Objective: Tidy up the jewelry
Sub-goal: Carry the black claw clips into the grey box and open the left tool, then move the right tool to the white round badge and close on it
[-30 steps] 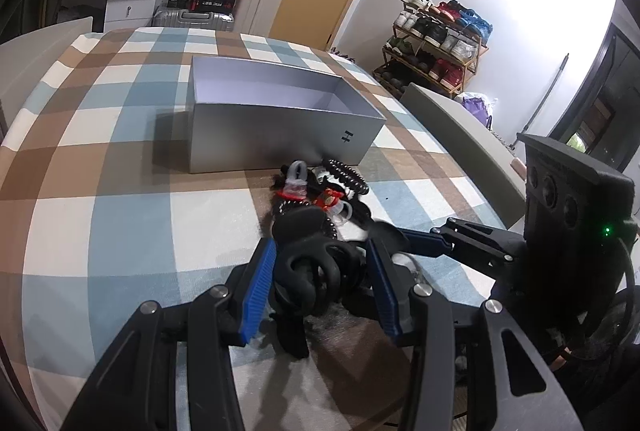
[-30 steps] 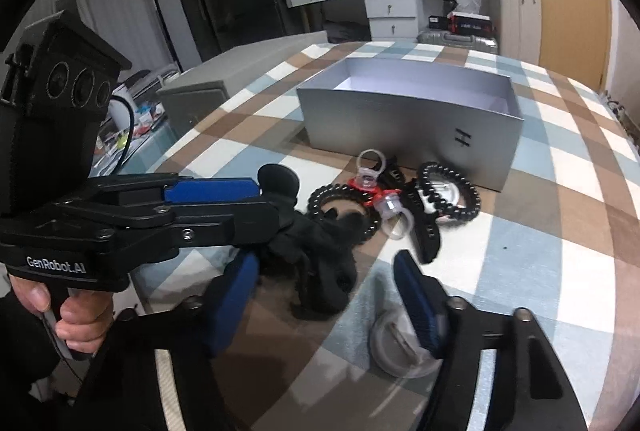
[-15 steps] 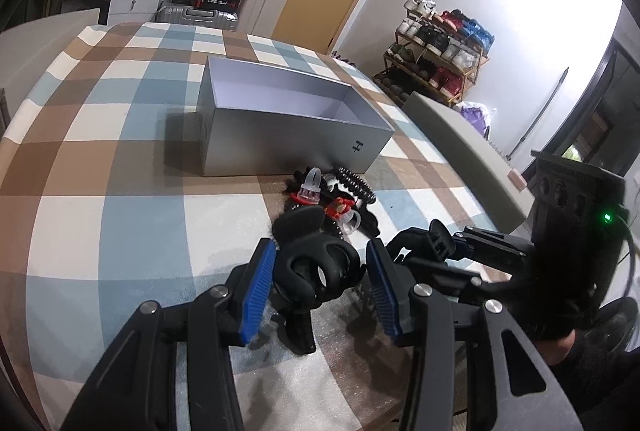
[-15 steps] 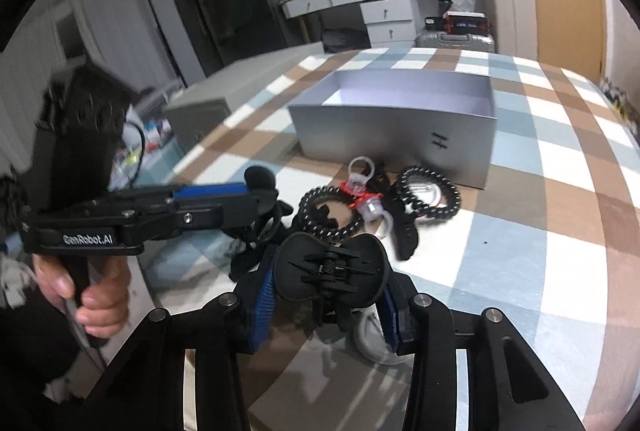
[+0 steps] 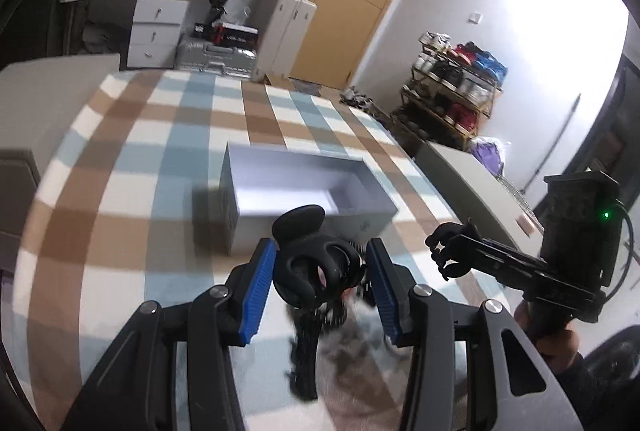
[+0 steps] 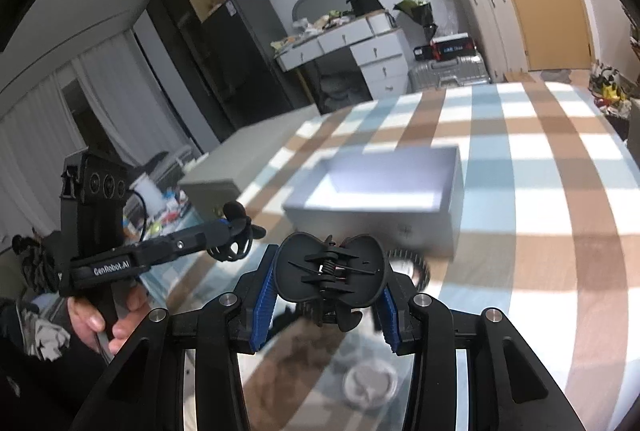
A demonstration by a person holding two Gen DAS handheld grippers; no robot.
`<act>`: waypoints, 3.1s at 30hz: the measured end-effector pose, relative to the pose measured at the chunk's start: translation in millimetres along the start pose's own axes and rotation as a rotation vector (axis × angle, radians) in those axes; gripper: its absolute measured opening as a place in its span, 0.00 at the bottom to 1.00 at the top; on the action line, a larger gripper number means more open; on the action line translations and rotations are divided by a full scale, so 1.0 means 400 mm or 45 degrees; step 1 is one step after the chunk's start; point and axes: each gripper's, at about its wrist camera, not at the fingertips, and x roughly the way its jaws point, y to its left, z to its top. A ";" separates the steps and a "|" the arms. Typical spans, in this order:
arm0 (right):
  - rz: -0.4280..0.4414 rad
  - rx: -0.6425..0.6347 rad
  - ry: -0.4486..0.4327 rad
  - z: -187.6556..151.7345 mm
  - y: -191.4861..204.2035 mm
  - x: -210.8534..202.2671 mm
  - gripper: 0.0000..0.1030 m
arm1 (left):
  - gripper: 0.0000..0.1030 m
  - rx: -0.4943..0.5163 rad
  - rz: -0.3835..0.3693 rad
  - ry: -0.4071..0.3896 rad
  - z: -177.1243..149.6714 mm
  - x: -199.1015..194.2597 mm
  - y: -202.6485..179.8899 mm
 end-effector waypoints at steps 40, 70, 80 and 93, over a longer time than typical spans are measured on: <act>-0.045 0.109 0.325 0.181 -0.146 0.313 0.42 | 0.40 0.079 0.048 0.227 0.109 0.245 0.031; -0.228 0.172 -0.015 0.170 -0.157 0.068 0.82 | 0.69 0.019 0.186 0.025 0.095 0.100 0.023; -0.243 -0.002 -0.104 0.122 -0.053 -0.021 0.97 | 0.94 0.170 0.470 -0.179 0.062 0.039 -0.031; -0.298 -0.098 -0.146 0.002 0.021 -0.071 1.00 | 0.99 0.168 0.469 -0.169 -0.024 0.005 -0.032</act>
